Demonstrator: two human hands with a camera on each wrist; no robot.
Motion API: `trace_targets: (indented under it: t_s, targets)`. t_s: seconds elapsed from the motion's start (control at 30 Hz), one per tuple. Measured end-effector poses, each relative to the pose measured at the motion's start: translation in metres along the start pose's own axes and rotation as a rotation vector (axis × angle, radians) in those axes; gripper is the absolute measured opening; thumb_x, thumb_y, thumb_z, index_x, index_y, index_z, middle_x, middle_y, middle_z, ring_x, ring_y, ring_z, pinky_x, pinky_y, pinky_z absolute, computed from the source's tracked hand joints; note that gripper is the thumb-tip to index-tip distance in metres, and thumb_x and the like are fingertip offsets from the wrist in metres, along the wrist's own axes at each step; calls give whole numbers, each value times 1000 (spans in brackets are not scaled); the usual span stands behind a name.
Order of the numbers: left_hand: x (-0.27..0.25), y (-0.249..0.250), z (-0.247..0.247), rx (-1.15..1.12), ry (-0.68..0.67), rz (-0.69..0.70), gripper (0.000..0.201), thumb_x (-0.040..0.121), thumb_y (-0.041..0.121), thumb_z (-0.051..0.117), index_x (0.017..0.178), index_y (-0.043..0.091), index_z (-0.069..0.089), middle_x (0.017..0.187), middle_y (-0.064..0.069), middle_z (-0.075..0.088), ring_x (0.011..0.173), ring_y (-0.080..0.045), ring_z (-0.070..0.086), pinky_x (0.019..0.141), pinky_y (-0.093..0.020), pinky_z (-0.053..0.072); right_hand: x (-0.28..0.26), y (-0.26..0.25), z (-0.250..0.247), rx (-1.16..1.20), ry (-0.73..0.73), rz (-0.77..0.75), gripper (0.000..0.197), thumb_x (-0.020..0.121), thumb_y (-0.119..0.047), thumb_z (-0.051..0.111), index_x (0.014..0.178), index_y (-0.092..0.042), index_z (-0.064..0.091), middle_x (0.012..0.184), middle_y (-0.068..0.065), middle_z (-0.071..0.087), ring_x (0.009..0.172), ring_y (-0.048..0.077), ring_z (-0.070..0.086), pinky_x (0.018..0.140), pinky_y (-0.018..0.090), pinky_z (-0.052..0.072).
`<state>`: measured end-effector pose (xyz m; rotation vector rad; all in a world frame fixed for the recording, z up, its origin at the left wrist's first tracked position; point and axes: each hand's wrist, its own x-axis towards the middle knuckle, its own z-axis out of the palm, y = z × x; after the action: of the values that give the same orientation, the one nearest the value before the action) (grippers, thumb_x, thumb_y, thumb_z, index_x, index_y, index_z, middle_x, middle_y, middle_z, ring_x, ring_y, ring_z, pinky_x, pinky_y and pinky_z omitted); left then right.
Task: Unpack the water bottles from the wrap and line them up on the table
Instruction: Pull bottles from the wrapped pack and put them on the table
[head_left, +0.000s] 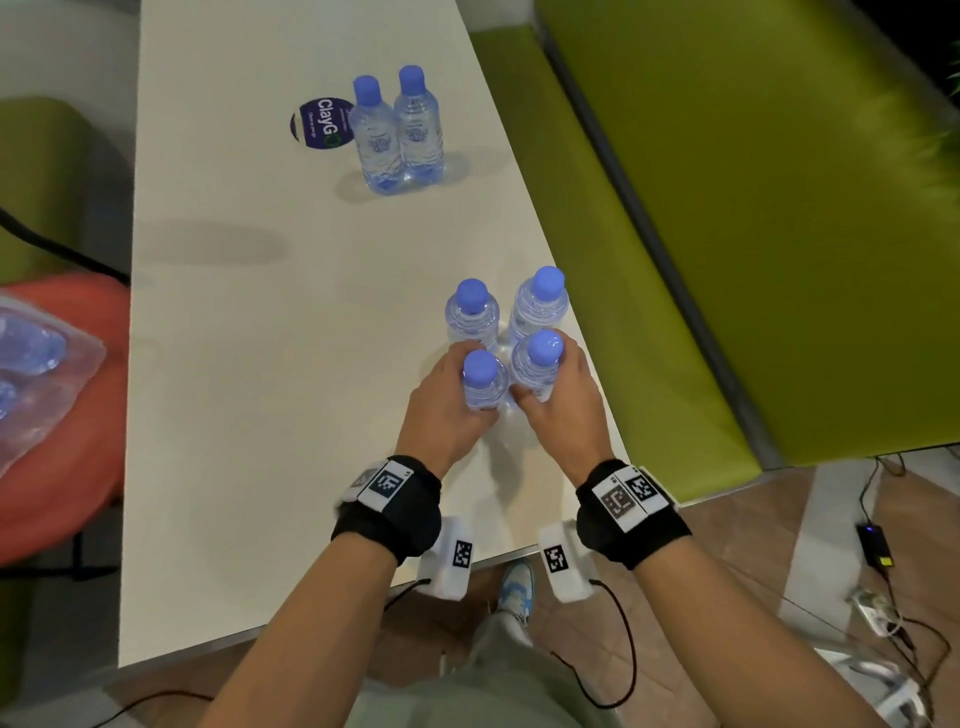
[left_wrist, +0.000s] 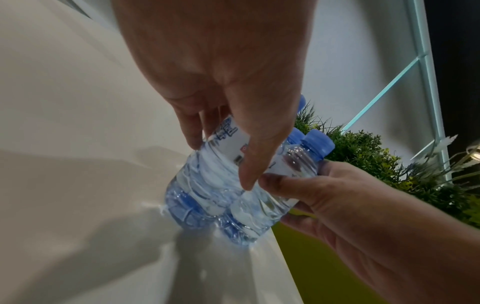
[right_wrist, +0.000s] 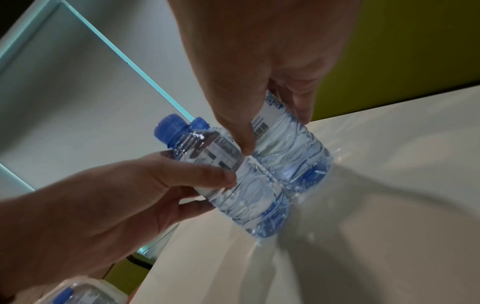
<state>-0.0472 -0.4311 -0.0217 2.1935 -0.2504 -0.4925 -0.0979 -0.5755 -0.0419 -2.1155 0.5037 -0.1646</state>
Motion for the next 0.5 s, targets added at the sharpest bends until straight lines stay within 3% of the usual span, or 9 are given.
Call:
trace_targets:
  t_s: [0.1,0.17,0.23,0.27,0.33,0.4,0.5]
  targets:
    - [2,-3,2,-10,-9,4,51,76,27,72,121,30,47,114,10,61,100,-20,61,79,-31,46,-1,-4,-4,11,-26,-7,65,81,-20,74,137,-24,41,133,-3,49,116,16,54,91,39,50]
    - [2,-10,-2,19,-45,-5,71,71,26,78,131,30,42,124,8,58,108,-20,60,81,-28,44,-2,-10,-12,69,-31,-18,65,79,-17,76,135,-21,43,127,-4,53,117,9,55,91,29,50]
    - [-3,-20,-9,90,-54,-36,87,68,28,83,141,27,35,136,4,52,117,-20,57,86,-27,42,-6,-23,-24,134,58,-55,59,81,-12,75,132,-15,47,118,-10,56,113,-8,52,92,14,43]
    - [-7,-27,-14,116,-35,-57,87,71,31,82,143,24,34,139,2,50,120,-20,55,89,-27,41,-8,-29,-30,122,143,-91,58,82,-12,74,133,-13,47,120,-11,55,115,-7,50,96,13,40]
    - [-16,-42,-26,144,33,-90,70,80,38,75,139,21,43,134,1,55,117,-19,57,94,-31,44,-13,-46,-34,33,315,-233,46,84,-10,71,127,-9,53,123,-2,57,117,12,52,100,19,38]
    - [-25,-56,-43,169,95,-110,42,87,38,67,124,22,58,118,4,65,108,-17,62,92,-33,47,-14,-66,-24,-8,389,-401,26,85,-4,68,110,-4,61,110,3,62,105,21,54,94,21,40]
    - [-34,-73,-74,137,170,-173,16,89,29,63,102,23,70,98,9,73,93,-12,67,86,-28,49,-13,-103,17,66,270,-563,7,86,-1,64,93,-2,66,94,0,64,92,18,56,86,23,44]
